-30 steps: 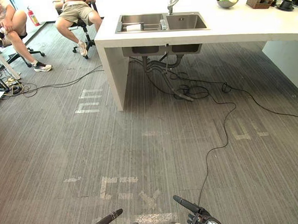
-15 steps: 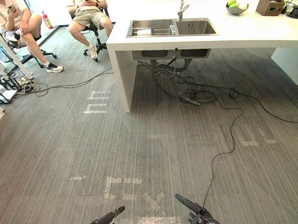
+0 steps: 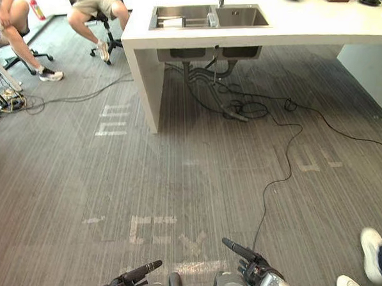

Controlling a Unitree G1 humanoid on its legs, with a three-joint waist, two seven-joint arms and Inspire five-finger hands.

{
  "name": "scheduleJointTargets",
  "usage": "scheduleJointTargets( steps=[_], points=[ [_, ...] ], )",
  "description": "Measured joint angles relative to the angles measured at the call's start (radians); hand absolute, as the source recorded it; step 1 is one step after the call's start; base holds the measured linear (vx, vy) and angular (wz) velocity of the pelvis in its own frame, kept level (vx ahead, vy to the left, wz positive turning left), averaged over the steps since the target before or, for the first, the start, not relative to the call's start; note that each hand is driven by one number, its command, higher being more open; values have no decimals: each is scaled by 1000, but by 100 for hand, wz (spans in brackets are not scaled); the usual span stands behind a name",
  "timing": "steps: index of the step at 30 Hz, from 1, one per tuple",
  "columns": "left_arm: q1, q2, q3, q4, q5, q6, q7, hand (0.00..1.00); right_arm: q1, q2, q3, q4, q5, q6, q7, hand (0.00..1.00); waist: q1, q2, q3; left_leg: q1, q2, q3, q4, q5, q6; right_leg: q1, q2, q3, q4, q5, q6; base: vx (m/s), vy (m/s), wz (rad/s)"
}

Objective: Walk over to the sink, pick up the cup, carry it to the dishwasher, place the cup inside the dishwasher, then close the dishwasher door

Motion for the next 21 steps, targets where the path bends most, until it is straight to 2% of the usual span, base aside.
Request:
scheduleJointTargets(
  steps=[2, 4, 6, 8, 10, 11, 13, 14, 15, 16, 17, 18, 19, 20, 21],
  points=[
    [-2, 5, 0, -9, -33, -2, 11, 100, -8, -2, 16, 1, 48, -16, -1, 100, 0, -5, 22, 26, -7, 2, 0, -12, 16, -2, -18, -14, 42, -4, 5, 26, 39, -15],
    [3, 7, -1, -19, -38, -1, 16, 100, 1, -11, 21, -25, 89, -40, -1, 100, -12, -3, 29, 59, -8, -7, 2, -29, 33, -64, -47, -31, 178, -21, 16, 116, 34, -4],
    [11, 9, -14, -42, -33, -4, 20, 100, 22, -10, 48, -74, 91, -49, -4, 100, -13, 5, 37, 87, 9, -12, 6, -45, 32, -98, -27, -19, 152, -35, 7, 150, 2, 6],
    [11, 13, -29, -56, -35, -9, 36, 100, 40, 2, 69, -137, 91, -49, -16, 100, -22, 7, 45, 104, 31, -29, 14, -63, 18, -141, 9, 3, 74, -14, -1, 180, -51, 24],
    [29, 15, -23, -73, -43, -10, 51, 100, 56, 12, 75, -181, 88, -33, -27, 100, -28, 4, 44, 125, 52, -39, 46, -101, 2, -157, 37, 2, -107, 100, 2, 264, -96, 22],
    [50, 15, -18, -94, -52, -16, 54, 100, 65, 14, 74, -189, 86, -25, -29, 100, -26, -3, 44, 136, 49, -39, 82, -139, -19, -150, 35, -5, -190, 163, 0, 350, -165, 7],
    [64, 12, 2, -106, -53, -18, 52, 100, 73, 11, 64, -189, 87, -10, -27, 100, -25, -12, 38, 152, 39, -48, 148, -221, -34, -144, 18, 1, -232, 195, -22, 428, -223, 8],
    [66, 0, 10, -105, -52, -21, 51, 100, 71, 1, 43, -177, 87, -5, -16, 100, -32, -1, 32, 157, 57, -57, 186, -271, -54, -156, 26, 4, -173, 243, -96, 351, -182, 11],
    [65, -7, 10, -103, -52, -24, 50, 100, 69, -5, 33, -168, 87, 0, -8, 100, -34, 15, 24, 157, 75, -59, 196, -290, -64, -173, 35, 1, -131, 234, -118, 552, -280, 14],
    [66, -21, 10, -88, -52, -36, 41, 100, 69, -20, 22, -146, 86, 6, 2, 100, -34, 51, 1, 158, 116, -60, 203, -322, -81, -201, 62, -17, -59, 172, -169, 520, -222, 15],
    [69, -27, 11, -72, -51, -52, 34, 100, 65, -23, 11, -118, 83, 16, 3, 100, -32, 71, -15, 149, 144, -61, 250, -320, -94, -210, 82, -35, -21, 109, -193, 629, -270, 11],
    [67, -26, 14, -72, -51, -61, 29, 100, 60, -21, -4, -103, 77, 23, 3, 100, -31, 70, -16, 127, 154, -63, 305, -311, -103, -206, 87, -36, -10, 90, -192, 545, -243, 11],
    [65, -30, 32, -78, -52, -85, 5, 100, 65, -31, -6, -83, 76, 33, 2, 100, -32, 73, -23, 63, 178, -71, 470, -281, -126, -179, 88, -47, -2, 60, -203, 534, -244, 15],
    [67, -36, 45, -86, -51, -114, -27, 100, 82, -32, 0, -83, 66, 36, 5, 100, -34, 86, -30, -17, 207, -88, 681, -212, -172, -129, 95, -54, -16, 26, -202, 535, -229, 17],
    [69, -41, 50, -94, -51, -135, -36, 100, 93, -34, 8, -83, 54, 35, 5, 100, -32, 94, -33, -72, 231, -88, 805, -157, -196, -96, 105, -54, -35, 12, -208, 544, -165, 10]
  ],
)
